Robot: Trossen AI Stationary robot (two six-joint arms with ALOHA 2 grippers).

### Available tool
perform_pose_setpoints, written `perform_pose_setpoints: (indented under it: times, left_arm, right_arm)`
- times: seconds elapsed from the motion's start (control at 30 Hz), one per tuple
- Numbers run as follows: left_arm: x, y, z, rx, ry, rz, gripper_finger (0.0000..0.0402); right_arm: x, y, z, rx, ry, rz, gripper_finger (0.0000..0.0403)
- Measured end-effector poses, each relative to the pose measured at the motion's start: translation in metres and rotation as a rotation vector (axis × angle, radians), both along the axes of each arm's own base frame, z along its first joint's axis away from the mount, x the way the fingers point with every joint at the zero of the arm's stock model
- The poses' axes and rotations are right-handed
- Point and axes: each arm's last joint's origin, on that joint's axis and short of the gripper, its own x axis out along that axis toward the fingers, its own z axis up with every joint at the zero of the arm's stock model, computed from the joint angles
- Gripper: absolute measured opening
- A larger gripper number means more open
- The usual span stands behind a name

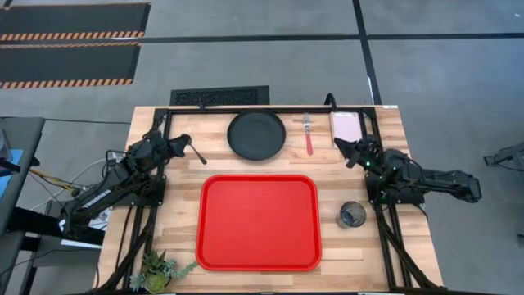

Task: Pick and place plate/cup/fork/spoon on tray
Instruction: Put the blue cup on the upper right of the red serving tray

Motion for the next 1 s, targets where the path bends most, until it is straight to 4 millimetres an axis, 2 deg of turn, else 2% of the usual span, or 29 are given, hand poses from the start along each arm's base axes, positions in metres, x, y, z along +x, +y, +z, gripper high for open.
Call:
perform_pose_setpoints:
  times: [0.13,0.33,0.47,0.57,0.67,0.8,0.9,1.0]
  left_arm:
    - [0.003,-0.001,0.007,-0.022,-0.121,-0.066,0.0126]
    - [0.006,-0.003,0.026,0.016,-0.342,-0.184,0.0127]
    - [0.004,-0.005,0.039,0.068,-0.407,-0.202,0.0151]
    - [-0.001,-0.008,0.056,0.122,-0.430,-0.205,0.0182]
    - [-0.007,-0.012,0.073,0.168,-0.464,-0.198,0.0218]
    - [-0.015,-0.018,0.098,0.218,-0.513,-0.187,0.0256]
    - [-0.017,-0.020,0.119,0.229,-0.522,-0.220,0.0270]
    - [-0.015,-0.019,0.141,0.229,-0.491,-0.240,0.0270]
  right_arm:
    - [-0.002,-0.002,0.005,0.063,-0.108,-0.025,0.0061]
    - [-0.007,-0.003,0.020,0.014,-0.259,-0.053,0.0061]
    - [-0.010,-0.005,0.030,-0.028,-0.285,-0.084,0.0062]
    - [-0.016,-0.003,0.051,-0.092,-0.311,-0.092,0.0074]
    - [-0.021,-0.001,0.074,-0.156,-0.301,-0.118,0.0108]
    - [-0.027,0.000,0.106,-0.207,-0.301,-0.154,0.0173]
    - [-0.029,0.000,0.127,-0.223,-0.259,-0.157,0.0221]
    - [-0.029,0.000,0.152,-0.246,-0.191,-0.165,0.0251]
